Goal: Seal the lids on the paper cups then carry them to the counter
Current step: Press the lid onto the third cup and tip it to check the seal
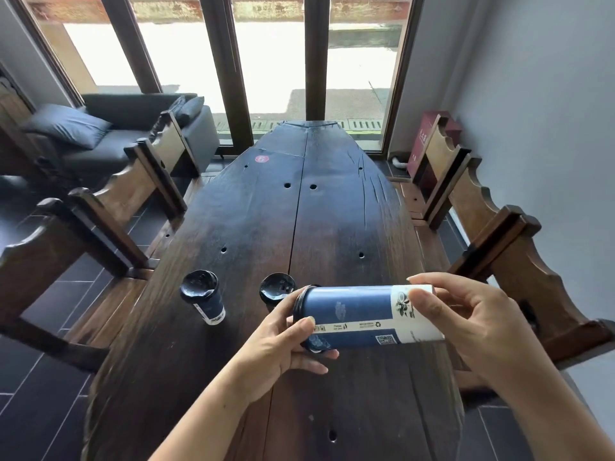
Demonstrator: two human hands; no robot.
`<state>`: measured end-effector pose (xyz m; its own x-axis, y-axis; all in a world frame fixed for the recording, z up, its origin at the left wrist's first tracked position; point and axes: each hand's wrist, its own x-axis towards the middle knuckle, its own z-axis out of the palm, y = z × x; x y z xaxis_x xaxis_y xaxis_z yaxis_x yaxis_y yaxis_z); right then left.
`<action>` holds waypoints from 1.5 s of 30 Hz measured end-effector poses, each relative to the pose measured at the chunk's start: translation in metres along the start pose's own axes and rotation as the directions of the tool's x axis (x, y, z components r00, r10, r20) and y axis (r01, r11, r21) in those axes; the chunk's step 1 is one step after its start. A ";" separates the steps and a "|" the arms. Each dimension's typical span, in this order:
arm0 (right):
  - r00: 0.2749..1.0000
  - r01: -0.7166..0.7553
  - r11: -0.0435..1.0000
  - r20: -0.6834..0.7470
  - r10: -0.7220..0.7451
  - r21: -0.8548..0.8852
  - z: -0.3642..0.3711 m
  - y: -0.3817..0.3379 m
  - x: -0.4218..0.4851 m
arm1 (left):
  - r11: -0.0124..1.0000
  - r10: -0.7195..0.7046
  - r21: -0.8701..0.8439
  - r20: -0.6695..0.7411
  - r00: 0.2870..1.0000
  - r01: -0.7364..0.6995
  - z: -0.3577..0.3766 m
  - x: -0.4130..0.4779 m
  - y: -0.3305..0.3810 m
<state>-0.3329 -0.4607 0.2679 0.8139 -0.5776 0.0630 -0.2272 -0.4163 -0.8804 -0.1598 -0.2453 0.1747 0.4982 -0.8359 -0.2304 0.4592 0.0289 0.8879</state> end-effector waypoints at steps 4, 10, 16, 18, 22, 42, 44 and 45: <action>1.000 -0.009 0.999 -0.004 0.009 -0.037 -0.001 -0.002 0.000 | 0.999 0.032 0.030 0.015 0.999 -0.032 -0.002 0.000 -0.002; 0.999 -0.045 0.999 0.014 0.045 -0.029 0.000 0.002 0.002 | 0.994 0.106 0.012 -0.025 0.994 -0.106 -0.004 0.002 -0.014; 0.988 -0.143 0.978 0.078 0.132 0.153 0.001 0.008 0.003 | 0.981 0.191 0.029 0.011 0.982 -0.191 -0.001 0.001 -0.017; 0.992 -0.125 0.981 0.053 0.119 0.146 0.001 0.010 0.002 | 0.979 0.205 0.006 0.034 0.978 -0.205 0.002 0.001 -0.018; 0.997 -0.082 0.993 0.013 0.081 0.088 -0.001 0.011 -0.001 | 0.982 0.190 -0.002 0.010 0.982 -0.190 0.004 0.001 -0.019; 0.992 -0.008 1.000 0.127 0.011 -0.021 -0.003 0.003 -0.005 | 0.997 -0.044 -0.054 0.115 0.992 0.051 -0.002 0.005 -0.015; 0.991 -0.013 1.000 0.135 0.016 -0.023 -0.002 0.005 -0.003 | 0.998 -0.017 -0.064 0.088 0.996 0.022 -0.001 0.004 -0.018; 0.991 -0.016 1.000 0.136 0.017 -0.012 -0.001 0.006 -0.002 | 0.998 0.006 -0.063 0.078 0.997 -0.001 0.000 0.005 -0.019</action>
<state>-0.3366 -0.4629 0.2633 0.8751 -0.4837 -0.0169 -0.2464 -0.4151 -0.8758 -0.1659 -0.2495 0.1570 0.4425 -0.8757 -0.1933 0.5039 0.0645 0.8614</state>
